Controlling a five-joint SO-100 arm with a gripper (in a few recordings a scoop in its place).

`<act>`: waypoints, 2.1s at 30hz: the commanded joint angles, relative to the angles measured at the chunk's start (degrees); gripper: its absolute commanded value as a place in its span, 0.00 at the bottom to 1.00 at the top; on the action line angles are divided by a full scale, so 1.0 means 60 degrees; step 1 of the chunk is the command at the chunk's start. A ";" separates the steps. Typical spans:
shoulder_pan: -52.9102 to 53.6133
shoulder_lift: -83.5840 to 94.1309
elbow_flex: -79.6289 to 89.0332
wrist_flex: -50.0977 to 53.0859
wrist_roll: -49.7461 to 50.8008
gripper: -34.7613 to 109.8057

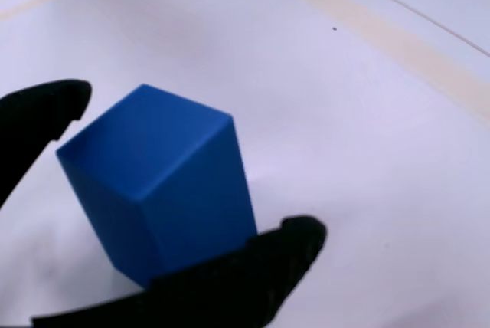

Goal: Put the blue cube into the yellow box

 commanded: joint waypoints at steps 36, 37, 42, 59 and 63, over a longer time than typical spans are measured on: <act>-0.0776 -0.1509 -0.3105 -0.0190 -0.0322 0.49; -0.0776 -0.1523 -0.3105 -0.0190 -0.0337 0.49; -0.0820 -0.1567 -0.3149 -0.0190 -0.0586 0.44; -0.0659 -0.1509 -0.3296 0.0308 -0.1479 0.38; -0.0659 -0.1304 -0.3281 0.0381 -0.1582 0.37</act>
